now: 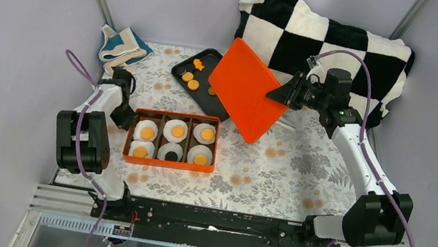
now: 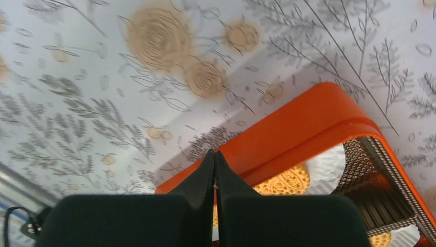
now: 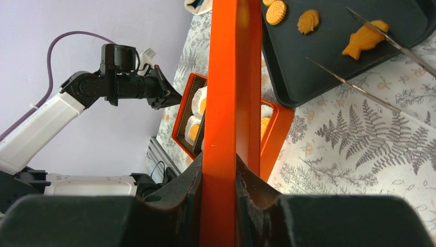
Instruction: Pack the cookies
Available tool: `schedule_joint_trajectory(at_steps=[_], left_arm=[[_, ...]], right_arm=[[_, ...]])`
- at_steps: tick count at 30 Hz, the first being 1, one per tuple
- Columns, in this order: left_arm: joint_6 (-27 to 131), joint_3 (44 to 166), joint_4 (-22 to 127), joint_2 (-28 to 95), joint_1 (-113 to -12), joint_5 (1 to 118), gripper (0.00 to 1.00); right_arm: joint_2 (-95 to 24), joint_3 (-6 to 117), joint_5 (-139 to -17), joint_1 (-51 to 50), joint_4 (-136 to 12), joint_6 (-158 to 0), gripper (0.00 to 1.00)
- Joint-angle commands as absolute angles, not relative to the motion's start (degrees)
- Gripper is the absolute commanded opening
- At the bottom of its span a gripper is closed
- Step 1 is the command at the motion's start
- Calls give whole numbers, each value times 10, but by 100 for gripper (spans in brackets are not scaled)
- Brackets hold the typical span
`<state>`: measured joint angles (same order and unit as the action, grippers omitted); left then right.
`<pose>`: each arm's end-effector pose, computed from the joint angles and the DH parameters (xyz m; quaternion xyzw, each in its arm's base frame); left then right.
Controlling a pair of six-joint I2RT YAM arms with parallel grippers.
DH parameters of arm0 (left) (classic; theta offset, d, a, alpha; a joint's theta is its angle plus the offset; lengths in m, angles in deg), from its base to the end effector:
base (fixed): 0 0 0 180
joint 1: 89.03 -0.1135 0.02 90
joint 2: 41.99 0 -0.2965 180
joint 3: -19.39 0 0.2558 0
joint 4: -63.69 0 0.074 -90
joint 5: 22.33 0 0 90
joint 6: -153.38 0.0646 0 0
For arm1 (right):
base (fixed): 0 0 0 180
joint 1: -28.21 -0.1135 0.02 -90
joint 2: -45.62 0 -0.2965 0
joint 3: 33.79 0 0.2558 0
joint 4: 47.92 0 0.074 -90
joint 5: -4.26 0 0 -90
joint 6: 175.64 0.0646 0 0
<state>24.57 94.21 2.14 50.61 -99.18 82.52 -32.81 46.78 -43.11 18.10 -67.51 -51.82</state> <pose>0.2946 0.0696 0.1975 -0.4201 0.8936 0.1018 0.1212 0.3193 0.1014 0.3771 -0.0562 0.7792 0.4779 0.4016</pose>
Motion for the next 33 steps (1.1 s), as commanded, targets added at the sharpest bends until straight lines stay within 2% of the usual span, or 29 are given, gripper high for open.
schedule_joint_trajectory(at_steps=[1, 7, 13, 17, 20, 23, 25, 28, 33], left_arm=[[248, 918, 67, 519, -966, 716, 0], [219, 933, 78, 520, -907, 690, 0], [191, 971, 111, 537, -864, 656, 0], [172, 1019, 83, 486, -808, 785, 0], [171, 1038, 74, 405, -776, 879, 0], [190, 1033, 97, 322, -763, 925, 0], [203, 1019, 118, 274, -761, 938, 0], [224, 994, 149, 225, -760, 945, 0], [233, 980, 158, 221, -759, 929, 0]], right_arm=[[-293, 513, -426, 180, -710, -561, 0], [-295, 518, -408, 180, -738, -572, 0], [-277, 496, -350, 182, -675, -525, 0], [-291, 481, -269, 182, -550, -423, 0], [-338, 456, -197, 181, -393, -288, 0], [-394, 417, -162, 178, -244, -158, 0], [-419, 396, -153, 176, -202, -120, 0], [-442, 390, -147, 166, -256, -160, 0], [-505, 464, -130, 104, -406, -287, 0]])
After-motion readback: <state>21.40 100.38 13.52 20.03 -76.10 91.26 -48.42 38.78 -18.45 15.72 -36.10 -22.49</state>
